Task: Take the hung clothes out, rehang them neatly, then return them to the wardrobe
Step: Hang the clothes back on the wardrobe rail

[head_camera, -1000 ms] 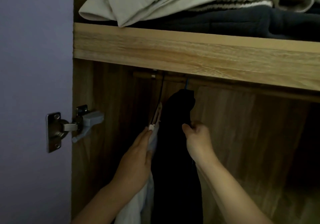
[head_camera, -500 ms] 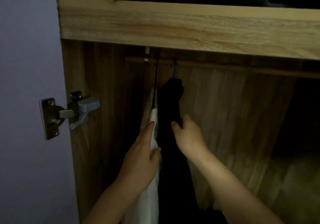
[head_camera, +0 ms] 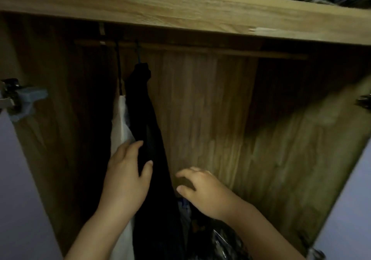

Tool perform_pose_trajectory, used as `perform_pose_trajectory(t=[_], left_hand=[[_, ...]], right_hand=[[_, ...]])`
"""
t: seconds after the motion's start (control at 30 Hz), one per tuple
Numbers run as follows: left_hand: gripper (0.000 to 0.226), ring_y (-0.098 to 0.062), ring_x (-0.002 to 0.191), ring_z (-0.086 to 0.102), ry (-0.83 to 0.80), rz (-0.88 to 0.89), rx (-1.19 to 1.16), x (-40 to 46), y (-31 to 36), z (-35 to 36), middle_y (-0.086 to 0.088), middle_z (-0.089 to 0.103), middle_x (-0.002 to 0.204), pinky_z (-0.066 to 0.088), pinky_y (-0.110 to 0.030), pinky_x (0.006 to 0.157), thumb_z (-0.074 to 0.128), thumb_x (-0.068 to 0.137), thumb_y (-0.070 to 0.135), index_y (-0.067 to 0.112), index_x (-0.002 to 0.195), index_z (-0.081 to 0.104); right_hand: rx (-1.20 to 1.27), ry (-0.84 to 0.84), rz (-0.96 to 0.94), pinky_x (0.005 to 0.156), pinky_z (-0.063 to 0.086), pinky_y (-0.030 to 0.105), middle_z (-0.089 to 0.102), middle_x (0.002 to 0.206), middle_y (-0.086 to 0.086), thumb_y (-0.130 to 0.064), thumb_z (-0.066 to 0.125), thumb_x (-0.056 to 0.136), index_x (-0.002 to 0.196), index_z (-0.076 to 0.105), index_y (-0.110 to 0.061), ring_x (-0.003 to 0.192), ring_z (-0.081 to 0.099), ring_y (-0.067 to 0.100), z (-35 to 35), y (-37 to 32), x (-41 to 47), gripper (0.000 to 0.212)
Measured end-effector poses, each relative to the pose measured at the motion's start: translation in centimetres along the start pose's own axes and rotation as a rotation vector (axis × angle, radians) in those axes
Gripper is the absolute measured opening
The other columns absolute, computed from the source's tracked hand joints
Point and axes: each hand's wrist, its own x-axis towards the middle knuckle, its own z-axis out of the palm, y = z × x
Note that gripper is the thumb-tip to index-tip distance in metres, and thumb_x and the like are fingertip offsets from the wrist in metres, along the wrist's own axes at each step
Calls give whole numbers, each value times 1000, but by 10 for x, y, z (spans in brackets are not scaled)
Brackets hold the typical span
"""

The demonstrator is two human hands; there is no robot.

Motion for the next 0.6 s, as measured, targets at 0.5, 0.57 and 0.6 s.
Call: perform_pose_trajectory(t=[0.5, 0.57, 0.6], left_hand=[[37, -11, 118, 49, -602, 228, 2, -147, 136, 89, 7, 49, 130, 40, -23, 94, 51, 93, 36, 27, 129, 48], [37, -10, 117, 47, -707, 247, -38, -169, 156, 104, 9, 47, 131, 39, -20, 90, 49, 94, 36, 28, 130, 47], [37, -9, 116, 47, -752, 266, -54, -178, 167, 112, 10, 46, 131, 39, -19, 89, 48, 94, 36, 28, 130, 46]], right_hand=[[-269, -12, 470, 90, 46, 33, 57, 118, 9, -28, 45, 95, 120, 53, -15, 110, 53, 27, -48, 59, -252, 29], [-288, 13, 548, 94, 46, 35, 57, 120, 10, -27, 44, 96, 121, 54, -12, 111, 53, 29, -55, 65, -286, 31], [-290, 33, 590, 95, 46, 37, 57, 122, 11, -26, 44, 96, 123, 53, -11, 113, 52, 30, -59, 68, -303, 32]])
